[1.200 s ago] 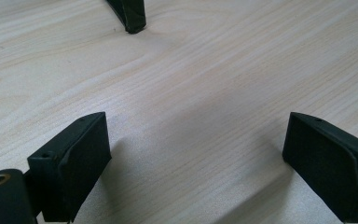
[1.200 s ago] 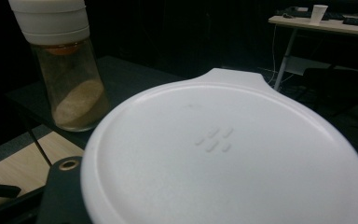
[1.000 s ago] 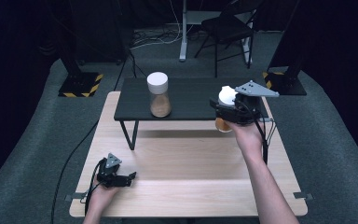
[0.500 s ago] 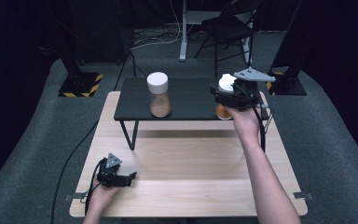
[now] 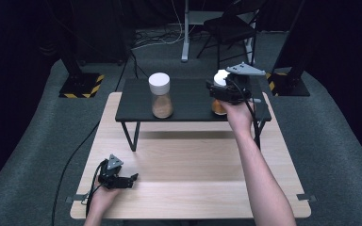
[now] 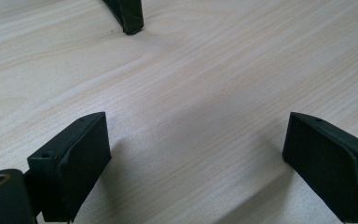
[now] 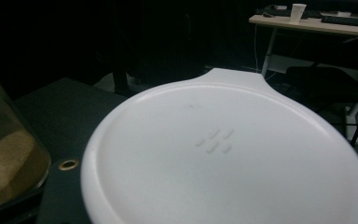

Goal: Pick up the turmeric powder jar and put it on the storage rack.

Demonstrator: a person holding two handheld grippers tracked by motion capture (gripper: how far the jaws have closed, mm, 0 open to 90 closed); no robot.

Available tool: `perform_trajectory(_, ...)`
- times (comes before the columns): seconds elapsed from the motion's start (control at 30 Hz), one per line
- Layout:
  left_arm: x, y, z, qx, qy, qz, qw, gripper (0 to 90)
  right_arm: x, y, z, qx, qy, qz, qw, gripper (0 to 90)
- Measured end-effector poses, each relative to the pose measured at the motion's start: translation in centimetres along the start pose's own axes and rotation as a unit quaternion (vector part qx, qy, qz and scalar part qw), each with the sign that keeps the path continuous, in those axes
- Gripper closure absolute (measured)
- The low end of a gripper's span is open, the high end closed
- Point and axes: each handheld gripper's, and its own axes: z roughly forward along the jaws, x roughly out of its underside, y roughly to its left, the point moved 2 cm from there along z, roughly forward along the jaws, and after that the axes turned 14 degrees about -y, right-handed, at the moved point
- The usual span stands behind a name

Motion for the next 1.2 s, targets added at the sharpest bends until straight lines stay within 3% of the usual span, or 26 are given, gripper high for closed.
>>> perform_trajectory(0.47, 0.0, 0.0, 0.0, 0.001, 0.001, 0.001, 1.0000, 6.8, 0.3, -0.8, 0.6, -0.002, 0.006, 0.019, 0.9998, 29.0)
perform_trajectory(0.83, 0.0, 0.0, 0.0, 0.001, 0.000, 0.001, 1.0000, 6.8, 0.3, -0.7, -0.8, -0.002, 0.011, 0.024, 0.9997, 7.2)
perform_trajectory(1.07, 0.0, 0.0, 0.0, 0.000, 0.001, 0.001, 1.0000, 6.8, 1.6, -1.6, -2.8, -0.009, 0.003, 0.036, 0.9993, 4.0)
perform_trajectory(1.2, 0.0, 0.0, 0.0, -0.001, 0.001, 0.000, 1.0000, 6.8, 2.4, -1.9, -3.9, -0.005, 0.004, 0.031, 0.9995, 3.2)
